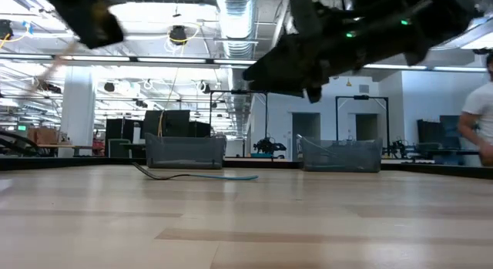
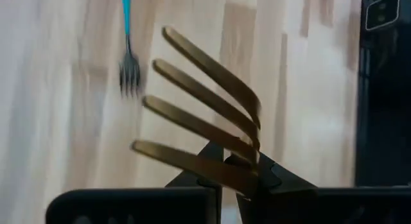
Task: Sort silverware by color (type)
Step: Put the gold fork into the white bin
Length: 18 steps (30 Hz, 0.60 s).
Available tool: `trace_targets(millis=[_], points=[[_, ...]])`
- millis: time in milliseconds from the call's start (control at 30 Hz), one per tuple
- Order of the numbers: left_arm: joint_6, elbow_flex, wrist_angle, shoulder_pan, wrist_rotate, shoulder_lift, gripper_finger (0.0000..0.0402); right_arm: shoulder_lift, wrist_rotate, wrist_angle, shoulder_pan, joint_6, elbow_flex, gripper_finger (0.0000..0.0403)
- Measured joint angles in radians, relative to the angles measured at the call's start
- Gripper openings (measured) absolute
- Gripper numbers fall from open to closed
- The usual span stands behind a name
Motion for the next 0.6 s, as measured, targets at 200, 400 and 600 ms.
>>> trace_targets(millis=[200,400,600], points=[[-0.28,0.0,-0.144,-0.156,0.026,-0.1,0.0014,0.0,-0.056,-0.239,-0.036,-0.036,0.131,0.0174],[-0.473,0.0,-0.172,-0.305,0.029,-0.179,0.0015,0.0,-0.055,-0.312,-0.045,-0.062,0.182,0.0173],[-0.589,-0.037,-0.198,-0.409,0.001,-0.205,0.0015,0.007,-0.098,-0.308,-0.057,-0.054,0.19,0.0173]])
